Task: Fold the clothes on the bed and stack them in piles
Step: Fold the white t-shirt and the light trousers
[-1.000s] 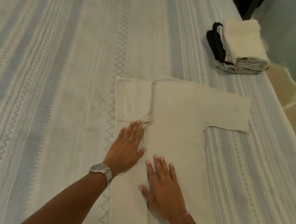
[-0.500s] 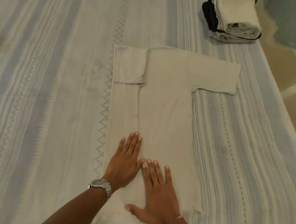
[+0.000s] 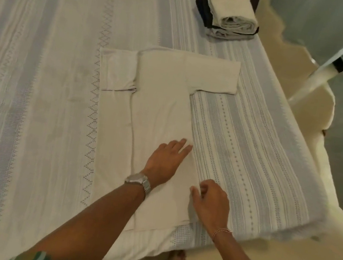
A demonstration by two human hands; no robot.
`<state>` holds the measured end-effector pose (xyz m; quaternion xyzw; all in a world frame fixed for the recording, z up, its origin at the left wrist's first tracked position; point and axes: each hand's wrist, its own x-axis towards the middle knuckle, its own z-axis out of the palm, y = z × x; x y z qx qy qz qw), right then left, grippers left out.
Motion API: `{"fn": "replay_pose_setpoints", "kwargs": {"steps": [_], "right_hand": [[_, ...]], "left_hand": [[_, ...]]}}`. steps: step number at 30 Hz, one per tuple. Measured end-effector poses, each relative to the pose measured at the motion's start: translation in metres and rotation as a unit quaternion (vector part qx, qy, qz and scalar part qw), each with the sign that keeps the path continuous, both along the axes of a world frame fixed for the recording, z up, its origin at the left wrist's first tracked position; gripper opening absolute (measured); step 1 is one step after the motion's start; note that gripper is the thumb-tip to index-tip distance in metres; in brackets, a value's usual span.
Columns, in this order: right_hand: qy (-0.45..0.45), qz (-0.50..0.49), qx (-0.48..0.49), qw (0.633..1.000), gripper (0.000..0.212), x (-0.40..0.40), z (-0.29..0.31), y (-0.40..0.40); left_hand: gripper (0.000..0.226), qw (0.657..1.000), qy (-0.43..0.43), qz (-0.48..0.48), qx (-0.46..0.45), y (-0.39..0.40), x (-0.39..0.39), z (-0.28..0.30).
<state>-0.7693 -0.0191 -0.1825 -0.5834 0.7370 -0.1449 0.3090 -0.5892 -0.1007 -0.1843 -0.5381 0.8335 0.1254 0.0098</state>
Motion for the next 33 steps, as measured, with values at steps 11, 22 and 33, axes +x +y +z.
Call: {"fn": "replay_pose_setpoints", "kwargs": {"steps": [11, 22, 33], "right_hand": [[0.009, -0.042, 0.12, 0.992, 0.021, -0.021, 0.014, 0.013], [0.035, 0.028, 0.174, 0.984, 0.022, -0.024, 0.018, 0.008], [0.096, 0.165, -0.078, 0.979, 0.025, 0.041, 0.047, 0.039]], "left_hand": [[0.026, 0.972, -0.136, -0.187, -0.04, -0.073, -0.036, 0.018], [0.022, 0.965, -0.138, -0.221, -0.028, -0.09, -0.032, 0.014], [0.015, 0.946, -0.209, -0.246, -0.025, -0.102, 0.01, 0.057]]}}
